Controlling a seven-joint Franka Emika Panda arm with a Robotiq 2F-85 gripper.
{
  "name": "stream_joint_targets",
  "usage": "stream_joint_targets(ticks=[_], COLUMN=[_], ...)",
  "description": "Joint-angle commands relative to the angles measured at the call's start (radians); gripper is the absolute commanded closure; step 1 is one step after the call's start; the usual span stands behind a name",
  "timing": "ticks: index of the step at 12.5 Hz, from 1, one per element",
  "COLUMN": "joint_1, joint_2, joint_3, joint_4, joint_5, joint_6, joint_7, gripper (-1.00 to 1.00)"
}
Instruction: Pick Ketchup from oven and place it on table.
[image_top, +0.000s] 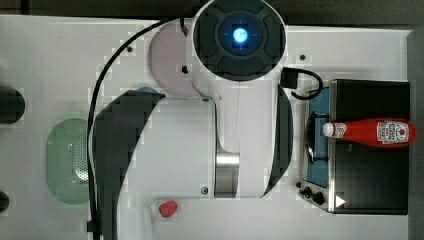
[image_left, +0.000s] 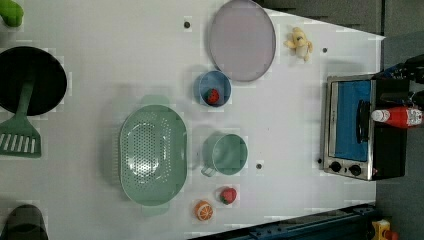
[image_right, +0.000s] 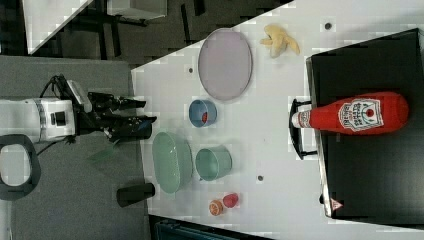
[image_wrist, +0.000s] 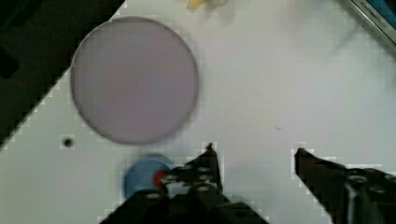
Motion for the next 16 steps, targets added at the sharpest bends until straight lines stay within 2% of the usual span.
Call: stream_joint_targets(ticks=[1,3,8,16], joint_1=[-0.030,-0.030,-0.055,-0.085], joint_2=[-0.413,-0.413,-0.385,-0.195], joint_3=[-0.034,-0.035,-0.112,-0.379], joint_4=[-0.243,-0.243,-0.242,-0.229], joint_5=[-0.007,-0.007,-0.008,-0.008], joint_6=[-0.168,-0.166,-0.051,0.065], joint_7=[-0.057,-0.057,-0.057,-0.072], gripper=[-0.58,-0.99,-1.00,-1.00])
